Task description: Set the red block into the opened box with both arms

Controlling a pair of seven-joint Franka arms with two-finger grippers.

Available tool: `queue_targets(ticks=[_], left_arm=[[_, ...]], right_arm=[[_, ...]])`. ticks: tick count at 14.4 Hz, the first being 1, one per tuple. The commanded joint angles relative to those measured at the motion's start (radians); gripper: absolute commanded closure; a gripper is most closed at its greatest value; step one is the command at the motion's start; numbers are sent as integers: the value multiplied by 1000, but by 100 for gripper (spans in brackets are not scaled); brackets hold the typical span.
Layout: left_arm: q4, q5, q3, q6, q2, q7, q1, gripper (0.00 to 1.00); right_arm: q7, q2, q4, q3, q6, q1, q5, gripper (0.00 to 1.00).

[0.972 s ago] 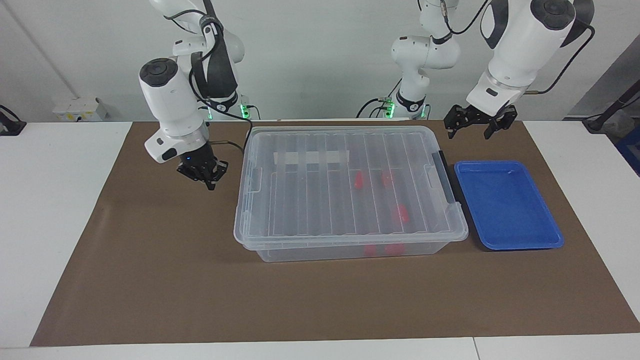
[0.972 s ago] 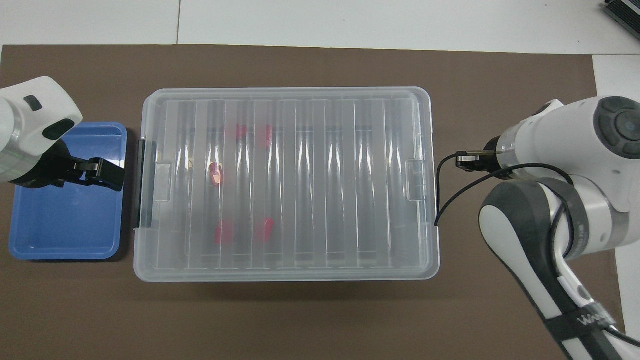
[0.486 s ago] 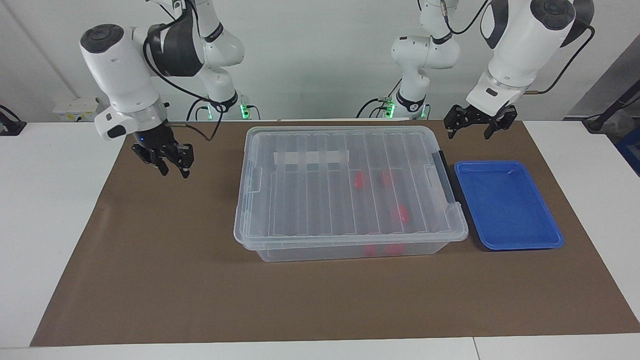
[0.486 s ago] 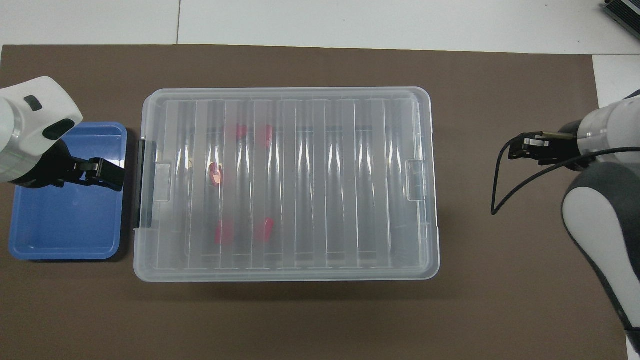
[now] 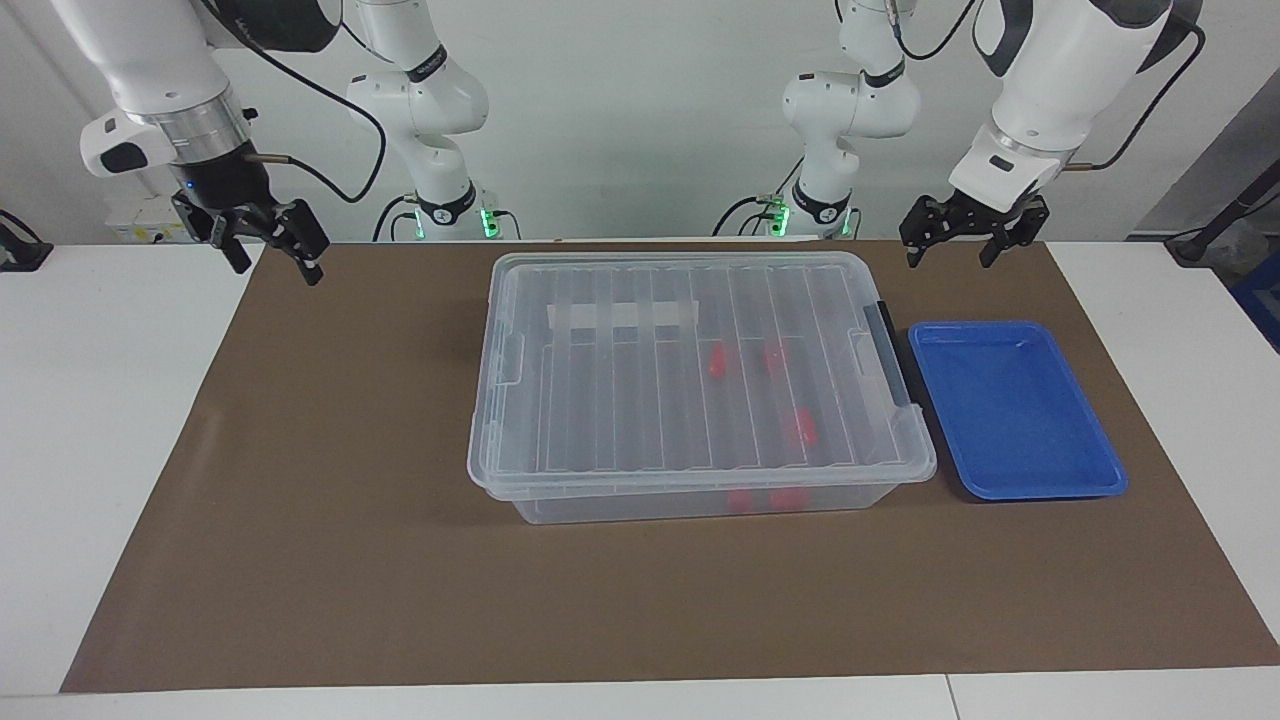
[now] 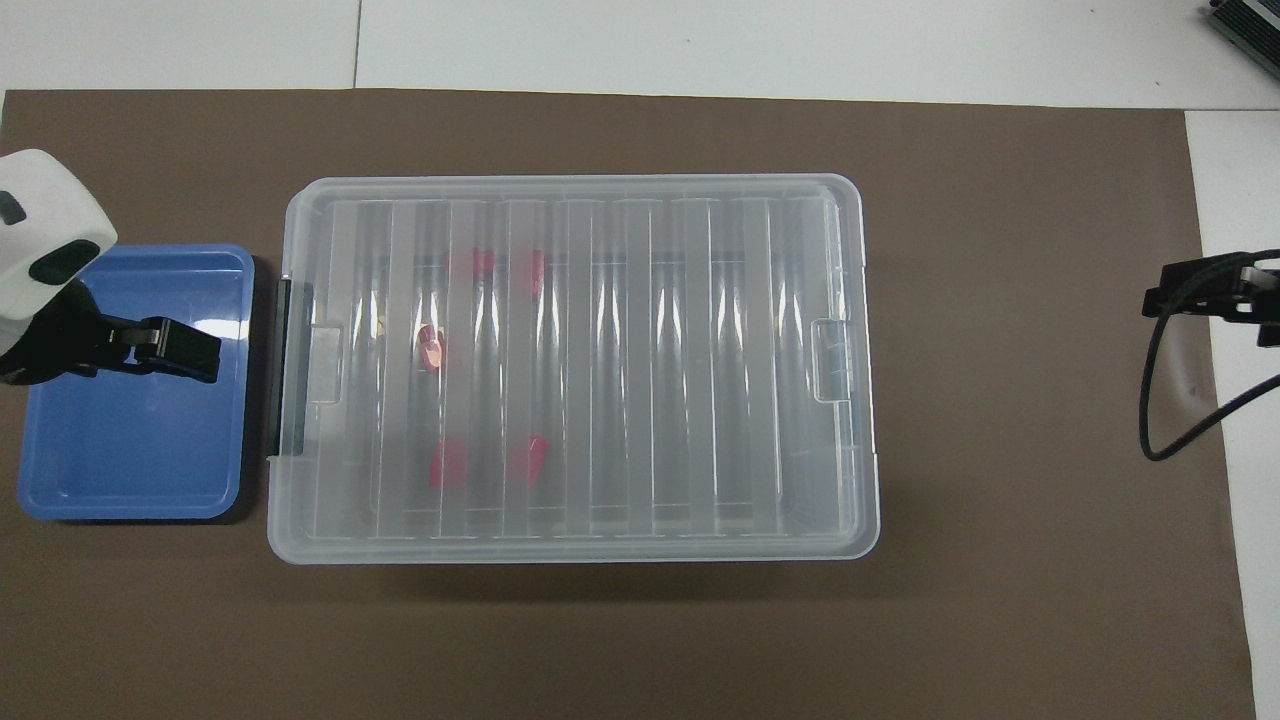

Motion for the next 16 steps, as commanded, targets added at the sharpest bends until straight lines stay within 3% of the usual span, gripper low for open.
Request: queue_targets(ticks=[1, 5, 16], left_arm=[[-28, -9, -6, -1, -21, 1, 20, 0], [-36, -9, -8, 2, -25, 2, 23, 0], [-36, -9, -8, -1, -27, 1, 25, 0]], right_arm=[[-21, 58, 102, 11, -88, -16, -5, 0], [-24, 35, 44, 12, -97, -7, 0, 0], [-87, 24, 28, 21, -105, 15, -8, 0]])
